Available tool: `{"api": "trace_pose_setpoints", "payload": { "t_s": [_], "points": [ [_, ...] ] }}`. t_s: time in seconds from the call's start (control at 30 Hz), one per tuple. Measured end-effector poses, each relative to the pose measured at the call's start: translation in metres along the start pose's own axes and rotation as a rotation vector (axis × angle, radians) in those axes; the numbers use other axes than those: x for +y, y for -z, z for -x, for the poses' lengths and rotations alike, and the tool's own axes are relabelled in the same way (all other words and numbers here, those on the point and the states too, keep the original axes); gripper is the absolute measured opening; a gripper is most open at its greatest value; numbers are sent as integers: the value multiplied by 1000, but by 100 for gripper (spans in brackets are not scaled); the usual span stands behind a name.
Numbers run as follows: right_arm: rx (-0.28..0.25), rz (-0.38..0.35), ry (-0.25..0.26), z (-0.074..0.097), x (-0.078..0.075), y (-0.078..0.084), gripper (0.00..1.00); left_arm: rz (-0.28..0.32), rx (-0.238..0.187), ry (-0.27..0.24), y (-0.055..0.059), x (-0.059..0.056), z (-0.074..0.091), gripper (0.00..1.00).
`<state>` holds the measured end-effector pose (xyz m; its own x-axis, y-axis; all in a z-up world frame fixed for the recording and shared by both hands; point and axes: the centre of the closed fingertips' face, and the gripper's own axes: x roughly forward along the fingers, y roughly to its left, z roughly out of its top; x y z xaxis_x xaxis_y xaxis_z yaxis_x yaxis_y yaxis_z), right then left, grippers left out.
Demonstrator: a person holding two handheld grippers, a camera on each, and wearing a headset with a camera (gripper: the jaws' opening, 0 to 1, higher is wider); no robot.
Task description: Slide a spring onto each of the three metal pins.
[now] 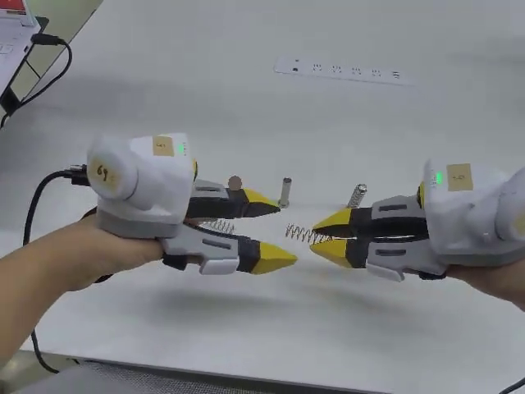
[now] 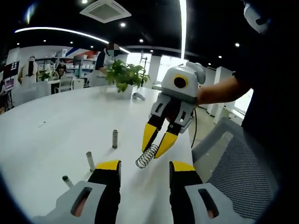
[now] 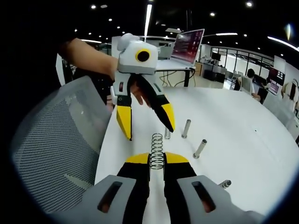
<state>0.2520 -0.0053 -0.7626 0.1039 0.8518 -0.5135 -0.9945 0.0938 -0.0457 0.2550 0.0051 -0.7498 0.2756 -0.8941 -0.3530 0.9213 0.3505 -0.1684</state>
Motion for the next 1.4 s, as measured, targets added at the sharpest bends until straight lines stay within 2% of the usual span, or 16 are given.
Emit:
{"api": "trace_pose_setpoints", "payload": {
  "t_s": [0.23, 0.57, 0.9, 1.07, 1.4],
  "points": [
    [-3, 18, -20, 3, 4, -2, 8, 12, 3, 18, -1, -2, -5, 23],
    [-22, 26, -46, 6, 6, -9, 8, 3, -4, 39, -5, -7, -9, 21],
    [-22, 32, -75, 8, 10, -10, 8, -4, -7, 52, -8, -10, -10, 13],
    [-49, 19, -78, 9, 11, -16, 8, -2, -16, 68, -9, -13, -10, 7],
    [-54, 15, -90, 11, 13, -17, 8, -22, -24, 73, -10, -18, -8, 5]
  ]
}}
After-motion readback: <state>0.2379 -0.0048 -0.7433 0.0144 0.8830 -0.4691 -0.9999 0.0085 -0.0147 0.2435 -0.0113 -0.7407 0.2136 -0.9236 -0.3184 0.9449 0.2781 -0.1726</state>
